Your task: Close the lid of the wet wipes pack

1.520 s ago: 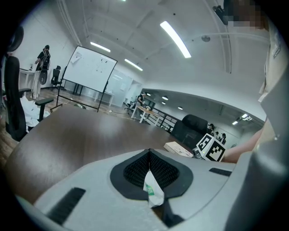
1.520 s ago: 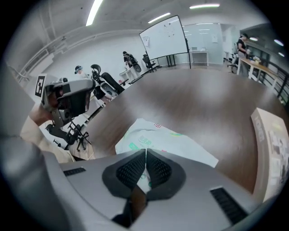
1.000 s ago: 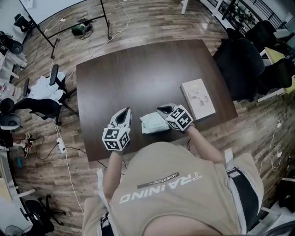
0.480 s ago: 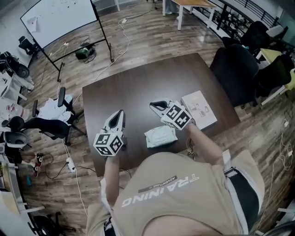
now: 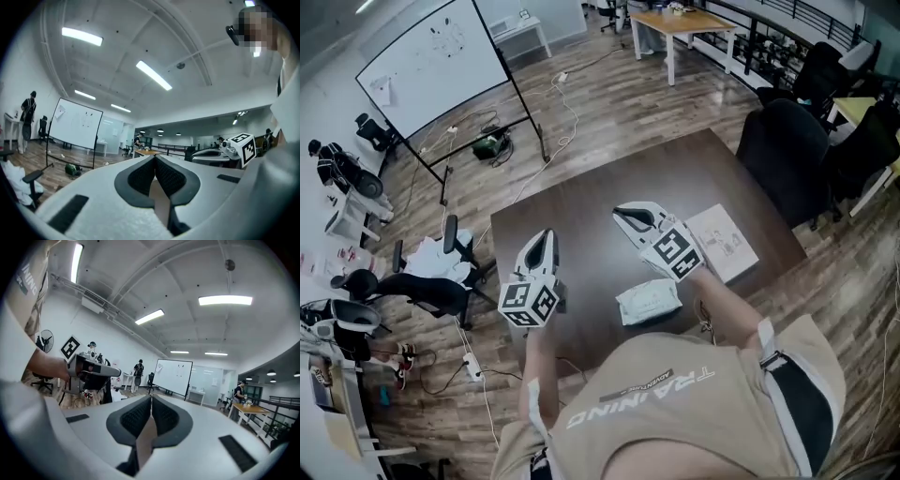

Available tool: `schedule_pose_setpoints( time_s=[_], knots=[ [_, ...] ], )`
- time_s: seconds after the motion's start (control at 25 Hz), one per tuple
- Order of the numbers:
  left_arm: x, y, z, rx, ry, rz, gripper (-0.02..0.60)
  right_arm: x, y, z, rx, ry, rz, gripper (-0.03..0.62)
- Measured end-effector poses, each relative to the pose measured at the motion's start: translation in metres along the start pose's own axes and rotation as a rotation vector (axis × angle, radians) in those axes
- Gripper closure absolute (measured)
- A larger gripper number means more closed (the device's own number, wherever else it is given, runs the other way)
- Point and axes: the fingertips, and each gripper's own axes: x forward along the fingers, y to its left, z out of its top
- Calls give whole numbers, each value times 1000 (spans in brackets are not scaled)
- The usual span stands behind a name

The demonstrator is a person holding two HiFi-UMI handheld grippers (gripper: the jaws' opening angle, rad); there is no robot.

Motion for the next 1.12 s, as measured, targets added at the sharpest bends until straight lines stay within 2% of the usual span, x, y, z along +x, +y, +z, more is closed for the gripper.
schedule_pose_setpoints(
  time_s=[0.12,0.16,0.24,0.32,0.44,0.56,0.64,0.88,1.04,1.12],
  knots=[
    [-1,-6,22,79,-58,10,577,-7,-6,11,11,-54,-40,577],
    [-2,-8,29,65,-87,1,577,-9,-8,12,24,-65,-50,577],
    [-5,-9,39,-10,-141,-16,577,-13,-12,9,66,-79,-69,579],
    [-8,-8,40,-47,-161,0,577,-18,-15,1,96,-72,-84,579],
    [-11,-13,32,18,-141,38,577,-29,-14,-12,114,-56,-92,579],
    [-12,-16,16,98,-79,67,577,-37,-11,-25,143,-46,-95,579],
    [-12,-18,7,119,-52,73,577,-42,-8,-31,158,-29,-96,579],
    [-8,-19,-19,52,-36,56,577,-45,-5,-47,163,17,-92,579],
    [-7,-22,-40,30,18,40,577,-52,1,-67,215,37,-101,579],
    [-8,-25,-49,18,41,34,577,-58,9,-77,252,36,-77,579]
  ],
)
